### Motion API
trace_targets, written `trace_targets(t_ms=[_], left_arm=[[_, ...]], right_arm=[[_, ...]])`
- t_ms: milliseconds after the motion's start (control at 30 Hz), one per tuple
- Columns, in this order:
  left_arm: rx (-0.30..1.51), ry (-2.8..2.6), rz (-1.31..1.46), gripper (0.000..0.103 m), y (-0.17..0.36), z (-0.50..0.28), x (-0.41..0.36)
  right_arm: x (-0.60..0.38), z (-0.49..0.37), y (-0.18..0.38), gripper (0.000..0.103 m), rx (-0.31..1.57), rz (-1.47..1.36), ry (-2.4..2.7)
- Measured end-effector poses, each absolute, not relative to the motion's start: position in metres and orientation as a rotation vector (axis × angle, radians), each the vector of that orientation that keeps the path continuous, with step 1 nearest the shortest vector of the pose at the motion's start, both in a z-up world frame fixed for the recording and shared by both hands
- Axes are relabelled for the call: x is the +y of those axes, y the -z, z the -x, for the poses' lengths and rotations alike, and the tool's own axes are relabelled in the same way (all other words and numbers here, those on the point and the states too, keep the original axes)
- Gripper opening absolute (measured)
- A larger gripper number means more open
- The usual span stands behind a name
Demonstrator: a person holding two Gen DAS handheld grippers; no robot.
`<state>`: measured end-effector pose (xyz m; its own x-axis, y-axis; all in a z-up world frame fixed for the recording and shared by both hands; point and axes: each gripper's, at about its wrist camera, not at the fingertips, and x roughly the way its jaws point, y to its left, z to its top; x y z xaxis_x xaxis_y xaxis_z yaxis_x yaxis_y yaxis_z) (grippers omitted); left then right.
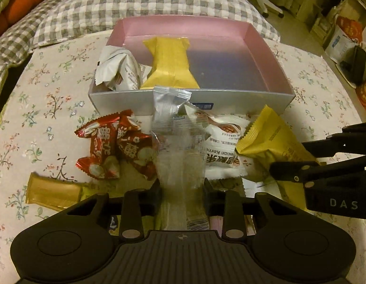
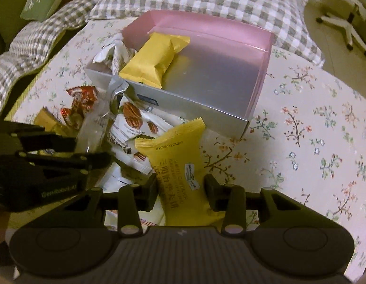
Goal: Organize snacks
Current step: 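Lower the clear packet and yellow cake into the box, open both tools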
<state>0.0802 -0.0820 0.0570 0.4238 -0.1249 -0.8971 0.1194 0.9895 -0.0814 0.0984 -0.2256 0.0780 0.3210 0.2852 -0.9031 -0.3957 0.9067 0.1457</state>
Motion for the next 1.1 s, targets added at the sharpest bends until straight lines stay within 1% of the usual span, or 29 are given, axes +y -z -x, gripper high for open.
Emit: trace_targets(t_ms=[167, 367, 567, 1100], left_arm=[[1.085, 0.163, -0.014, 0.03, -0.076, -0.07, -0.083], [1.059, 0.171, -0.02, 0.03, -0.091, -0.061, -0.09], [0.984, 0.206, -0.031, 0.03, -0.109, -0.052, -0.095], [0.907, 0.177, 0.111, 0.03, -0.134, -0.072, -0.061]], right_arm=[[-0.229, -0.086, -0.088, 0.037, 1.175, 0.087, -0.423], [-0.234, -0.073, -0.117, 0.037, 1.133, 0.016, -0.418], [-0.235, -0.07, -0.13, 0.037, 1.114, -0.038, -0.382], [-0.232, -0.081, -0.148, 0.037, 1.055, -0.135, -0.339]])
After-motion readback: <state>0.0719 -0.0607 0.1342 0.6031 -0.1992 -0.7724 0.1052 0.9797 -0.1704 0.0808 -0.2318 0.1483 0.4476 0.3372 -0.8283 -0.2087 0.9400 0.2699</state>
